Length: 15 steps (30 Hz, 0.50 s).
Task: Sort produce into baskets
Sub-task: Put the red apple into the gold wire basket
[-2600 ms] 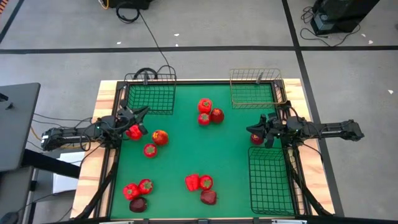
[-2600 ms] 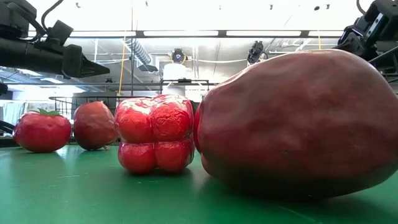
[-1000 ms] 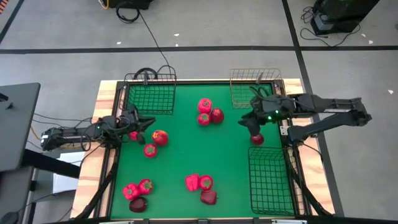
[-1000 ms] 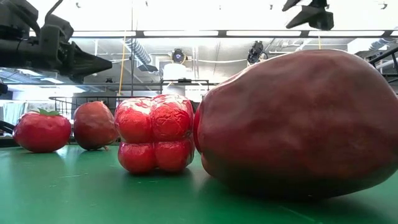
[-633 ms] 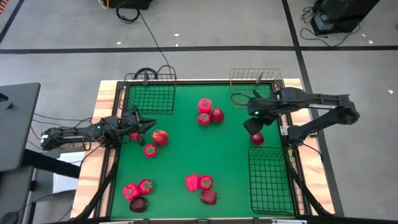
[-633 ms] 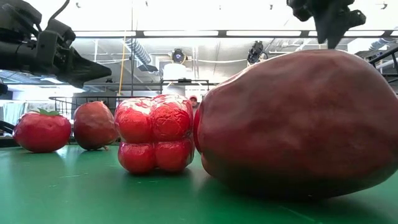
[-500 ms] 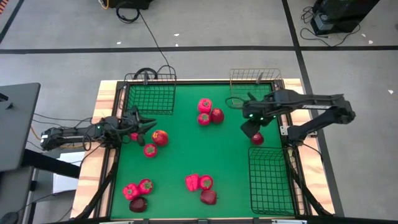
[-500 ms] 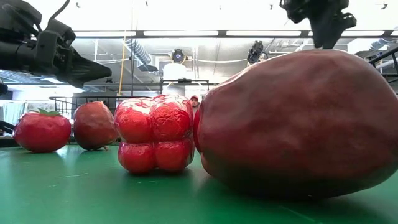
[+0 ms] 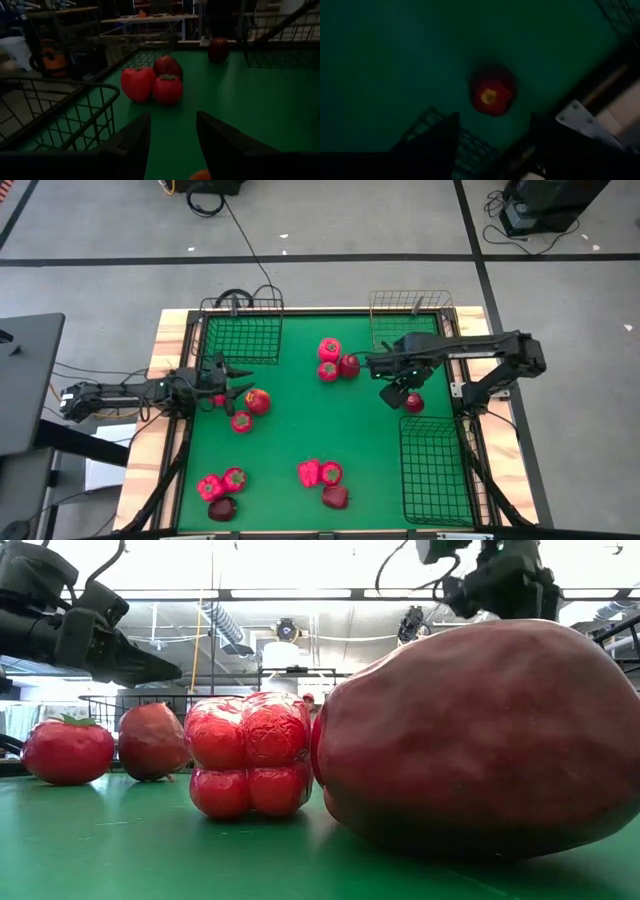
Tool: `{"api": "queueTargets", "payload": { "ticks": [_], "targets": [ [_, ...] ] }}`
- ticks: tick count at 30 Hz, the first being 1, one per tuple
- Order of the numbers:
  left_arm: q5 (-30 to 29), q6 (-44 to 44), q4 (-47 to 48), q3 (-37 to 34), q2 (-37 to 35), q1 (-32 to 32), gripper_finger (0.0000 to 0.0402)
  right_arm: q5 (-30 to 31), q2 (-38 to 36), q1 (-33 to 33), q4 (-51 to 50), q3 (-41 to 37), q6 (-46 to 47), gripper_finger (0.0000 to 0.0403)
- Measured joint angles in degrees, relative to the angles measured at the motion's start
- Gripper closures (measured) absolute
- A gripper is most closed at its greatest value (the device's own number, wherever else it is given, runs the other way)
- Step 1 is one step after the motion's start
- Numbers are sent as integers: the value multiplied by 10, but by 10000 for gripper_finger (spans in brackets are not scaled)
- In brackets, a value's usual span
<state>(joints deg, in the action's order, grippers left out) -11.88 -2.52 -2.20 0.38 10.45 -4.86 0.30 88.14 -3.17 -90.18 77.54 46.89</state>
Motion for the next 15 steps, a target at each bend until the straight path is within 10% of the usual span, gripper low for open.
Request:
{"api": "queueTargets", "payload": {
  "ticks": [15],
  "targets": [
    [-2,-18,1,0,8,0,236,-6,80,-1,32,-101,14,42]
  ]
}}
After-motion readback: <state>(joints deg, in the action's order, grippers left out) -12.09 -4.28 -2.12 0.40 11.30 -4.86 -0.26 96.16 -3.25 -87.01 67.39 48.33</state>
